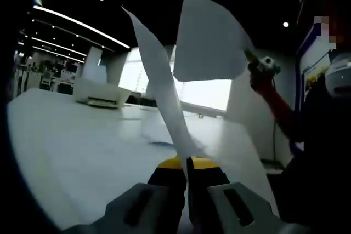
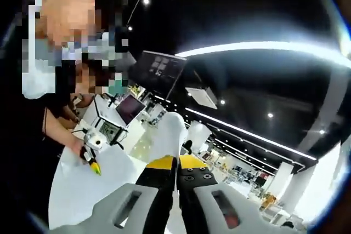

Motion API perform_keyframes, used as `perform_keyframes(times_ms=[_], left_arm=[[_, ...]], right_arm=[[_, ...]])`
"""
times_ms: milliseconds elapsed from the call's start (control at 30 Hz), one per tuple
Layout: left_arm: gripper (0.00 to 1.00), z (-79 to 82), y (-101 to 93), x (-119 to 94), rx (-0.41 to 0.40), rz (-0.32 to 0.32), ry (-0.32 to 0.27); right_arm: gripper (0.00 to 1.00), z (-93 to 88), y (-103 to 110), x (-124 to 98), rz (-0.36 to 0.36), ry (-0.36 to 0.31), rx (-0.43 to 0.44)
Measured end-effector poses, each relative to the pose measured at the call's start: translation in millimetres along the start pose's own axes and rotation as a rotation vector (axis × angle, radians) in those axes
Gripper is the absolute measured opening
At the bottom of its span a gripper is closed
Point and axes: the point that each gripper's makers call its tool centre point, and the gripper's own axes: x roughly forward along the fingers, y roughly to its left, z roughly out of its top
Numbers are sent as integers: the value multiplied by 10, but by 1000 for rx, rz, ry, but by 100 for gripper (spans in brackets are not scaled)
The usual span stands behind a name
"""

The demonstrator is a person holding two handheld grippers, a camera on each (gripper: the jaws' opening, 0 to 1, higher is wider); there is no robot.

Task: Organize the stack of printing papers by aligning and flattening the scattered papers on the table

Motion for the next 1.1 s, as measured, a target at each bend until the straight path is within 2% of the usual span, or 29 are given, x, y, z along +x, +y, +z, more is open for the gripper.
perform_keyframes(times_ms=[267, 533, 800, 900, 1100], left_arm=[[6, -1, 2, -6, 3, 1, 1], [6, 0, 0, -11, 2, 0, 1], [6, 3, 2, -14, 1, -1, 0], [6, 2, 3, -14, 2, -2, 0], [6, 1, -27, 0, 3, -2, 0]], right_arm=[[0, 83, 36, -122, 92, -46, 54], [0, 25, 112, -129, 172, -20, 77], [0, -42, 169, -76, 223, 9, 121], [0, -61, 233, -95, 290, 29, 183], [0, -9, 315, -77, 369, 25, 217]])
